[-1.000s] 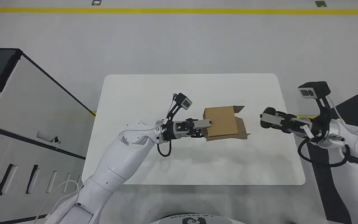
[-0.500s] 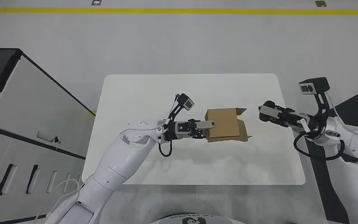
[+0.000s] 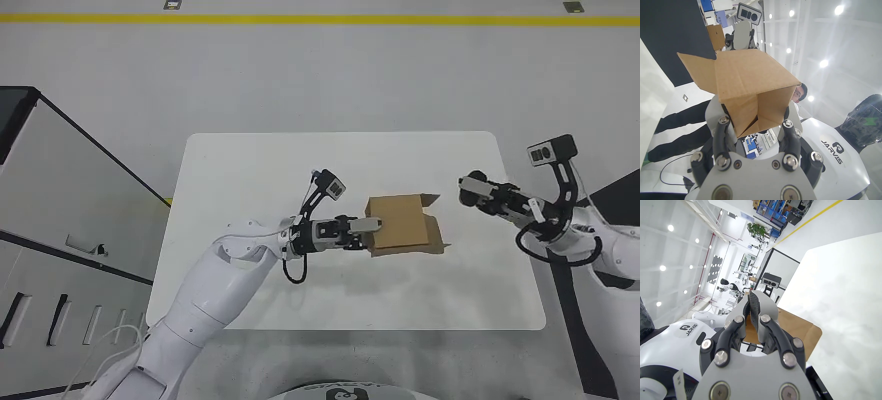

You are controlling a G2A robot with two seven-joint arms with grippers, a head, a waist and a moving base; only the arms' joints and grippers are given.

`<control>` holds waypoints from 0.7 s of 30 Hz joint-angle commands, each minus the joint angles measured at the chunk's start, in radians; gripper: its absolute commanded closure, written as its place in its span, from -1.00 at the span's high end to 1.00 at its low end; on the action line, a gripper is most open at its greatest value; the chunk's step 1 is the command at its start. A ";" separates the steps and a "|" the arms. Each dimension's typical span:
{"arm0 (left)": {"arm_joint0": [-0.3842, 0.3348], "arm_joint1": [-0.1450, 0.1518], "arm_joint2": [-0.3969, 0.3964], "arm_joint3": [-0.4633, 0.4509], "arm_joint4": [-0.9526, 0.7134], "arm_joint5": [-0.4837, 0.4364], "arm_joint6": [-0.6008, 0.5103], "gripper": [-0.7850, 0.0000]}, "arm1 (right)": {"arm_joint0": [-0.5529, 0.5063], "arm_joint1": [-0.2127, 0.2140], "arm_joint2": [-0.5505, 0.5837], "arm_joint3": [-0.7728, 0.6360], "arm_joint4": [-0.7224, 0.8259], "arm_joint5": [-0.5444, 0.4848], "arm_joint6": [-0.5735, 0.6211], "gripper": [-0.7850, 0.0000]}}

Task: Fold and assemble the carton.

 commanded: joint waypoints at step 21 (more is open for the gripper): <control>0.020 0.002 0.002 -0.029 0.009 0.005 0.000 -1.00 | 0.078 -0.008 -0.132 0.035 0.010 0.039 0.106 -1.00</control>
